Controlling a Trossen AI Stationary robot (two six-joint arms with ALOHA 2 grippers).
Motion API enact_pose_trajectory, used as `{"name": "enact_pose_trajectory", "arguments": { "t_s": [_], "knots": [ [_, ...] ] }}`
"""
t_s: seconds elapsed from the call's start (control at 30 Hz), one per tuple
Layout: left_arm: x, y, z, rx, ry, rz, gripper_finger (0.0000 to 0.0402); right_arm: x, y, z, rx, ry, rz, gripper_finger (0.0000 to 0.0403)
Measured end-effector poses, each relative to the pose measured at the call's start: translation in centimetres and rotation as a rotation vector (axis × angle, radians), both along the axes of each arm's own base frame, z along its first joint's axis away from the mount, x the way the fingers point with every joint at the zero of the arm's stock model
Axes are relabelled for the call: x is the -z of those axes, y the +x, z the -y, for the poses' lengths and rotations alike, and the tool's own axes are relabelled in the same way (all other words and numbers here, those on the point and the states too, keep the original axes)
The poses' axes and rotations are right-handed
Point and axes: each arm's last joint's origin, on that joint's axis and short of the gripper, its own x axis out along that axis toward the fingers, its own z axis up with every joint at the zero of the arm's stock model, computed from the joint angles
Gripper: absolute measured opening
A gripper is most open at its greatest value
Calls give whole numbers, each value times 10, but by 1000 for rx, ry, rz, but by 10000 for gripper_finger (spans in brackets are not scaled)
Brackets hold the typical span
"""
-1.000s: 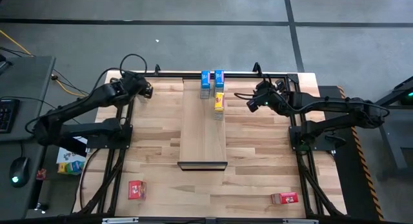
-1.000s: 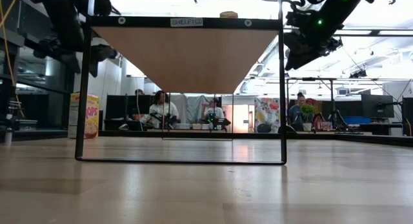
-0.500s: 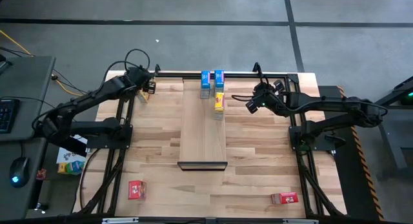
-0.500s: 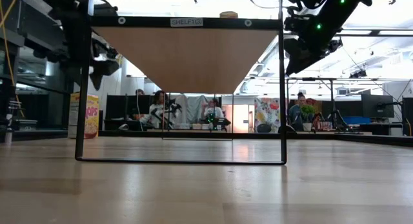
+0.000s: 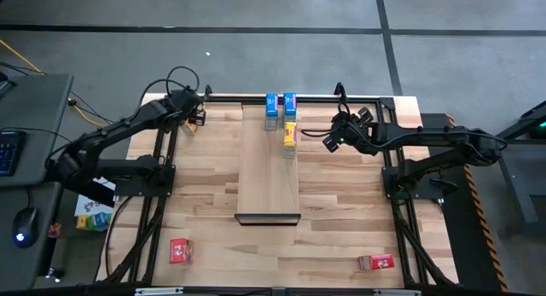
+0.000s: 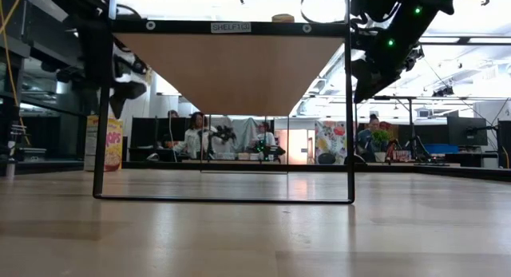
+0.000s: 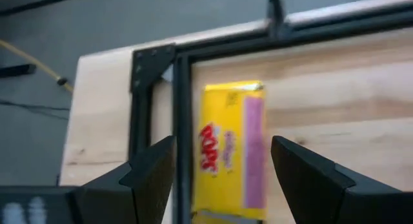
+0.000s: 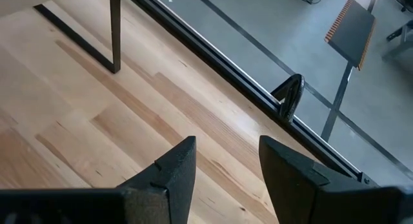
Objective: Stack cereal on shelf
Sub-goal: Put the yellow cereal box on the shelf
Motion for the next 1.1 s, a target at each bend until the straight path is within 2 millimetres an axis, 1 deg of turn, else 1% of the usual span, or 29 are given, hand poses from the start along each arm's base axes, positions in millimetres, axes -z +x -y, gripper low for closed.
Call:
{"name": "enact_pose_trajectory", "arguments": {
  "t_s": [0.13,0.23,0.37,0.53,0.7,0.8,0.97,1.1],
  "knots": [
    [3,-2,-7,-44,-1,-6,244,0,0,0,0,0,0,162],
    [6,-1,-10,-23,-41,24,244,0,0,0,0,0,0,162],
    [10,-1,-11,-21,-68,7,244,0,0,0,0,0,0,162],
    [15,2,-13,-20,-109,26,244,0,0,0,0,0,0,162],
    [19,4,-14,-38,-117,12,244,0,0,0,0,0,0,162],
    [22,6,-14,-24,-151,33,241,0,0,0,0,0,0,162],
    [22,6,-14,-19,-155,29,225,0,0,0,9,-2,6,162],
    [22,6,-14,-17,-156,28,196,0,0,0,10,-2,7,162]
  ]
}}
